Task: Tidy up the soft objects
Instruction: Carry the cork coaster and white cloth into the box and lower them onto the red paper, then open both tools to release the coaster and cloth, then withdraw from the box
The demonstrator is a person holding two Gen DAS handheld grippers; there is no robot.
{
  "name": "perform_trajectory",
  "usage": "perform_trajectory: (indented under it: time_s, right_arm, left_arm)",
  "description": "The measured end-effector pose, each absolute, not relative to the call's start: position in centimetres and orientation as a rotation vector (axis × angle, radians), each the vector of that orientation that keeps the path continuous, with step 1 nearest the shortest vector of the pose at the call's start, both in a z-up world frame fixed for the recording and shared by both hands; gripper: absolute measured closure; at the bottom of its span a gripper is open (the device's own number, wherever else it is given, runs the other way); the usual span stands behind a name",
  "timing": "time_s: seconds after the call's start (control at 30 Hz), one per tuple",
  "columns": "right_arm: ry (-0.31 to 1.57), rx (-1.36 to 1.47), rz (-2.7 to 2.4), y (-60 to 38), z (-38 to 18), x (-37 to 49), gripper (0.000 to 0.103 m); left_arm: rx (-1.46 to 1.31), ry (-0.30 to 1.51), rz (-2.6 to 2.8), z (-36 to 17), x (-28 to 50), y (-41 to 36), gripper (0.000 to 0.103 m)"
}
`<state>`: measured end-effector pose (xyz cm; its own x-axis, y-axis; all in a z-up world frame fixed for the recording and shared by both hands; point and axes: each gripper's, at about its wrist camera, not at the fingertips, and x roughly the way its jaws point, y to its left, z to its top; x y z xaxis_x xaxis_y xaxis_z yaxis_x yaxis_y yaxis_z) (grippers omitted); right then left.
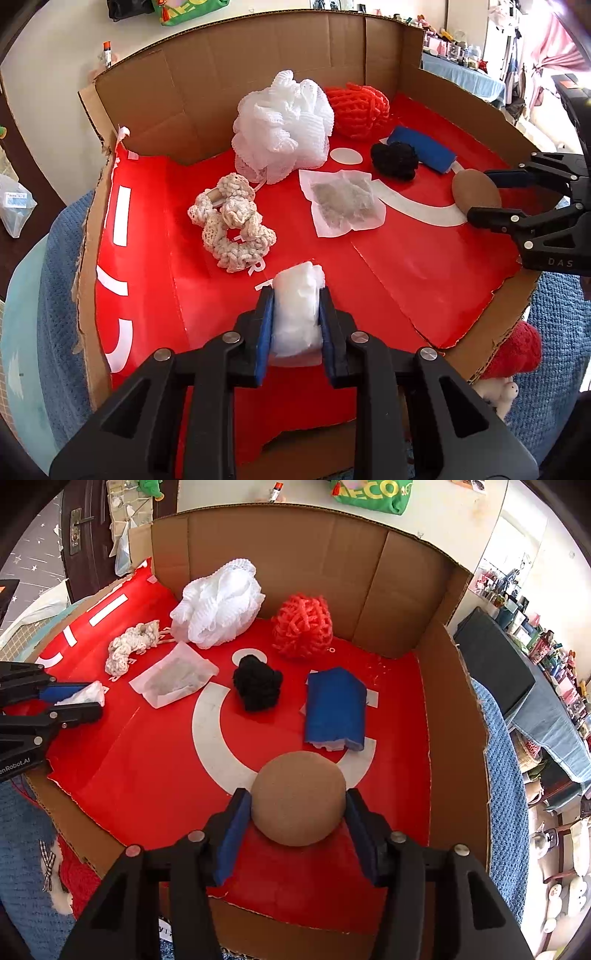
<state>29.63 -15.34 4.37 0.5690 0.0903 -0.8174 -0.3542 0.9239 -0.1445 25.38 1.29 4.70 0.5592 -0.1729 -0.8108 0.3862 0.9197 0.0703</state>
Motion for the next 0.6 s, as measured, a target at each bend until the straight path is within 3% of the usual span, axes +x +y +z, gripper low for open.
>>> perform_trajectory:
  time_s: [0.5, 0.53, 0.57, 0.6]
  right_arm:
    - [0.931, -0.268, 0.299, -15.42, 4.75, 29.25, 0.039]
    - [0.929, -0.263, 0.302, -15.39, 4.85, 29.17, 0.038]
    - [0.927, -0.257, 0.307, -15.38, 4.99, 29.07, 0.037]
    - [0.925, -0.248, 0.312, -15.39, 5.16, 28.94, 0.036]
  left_arm:
    - [0.215, 0.932, -0.362, 4.86, 25.54, 1.34, 0.076]
    - [0.213, 0.932, -0.368, 4.91, 25.47, 1.35, 0.074]
    - [0.212, 0.929, -0.371, 4.95, 25.41, 1.37, 0.064]
    - [0.212, 0.925, -0.372, 4.98, 25.38, 1.38, 0.044]
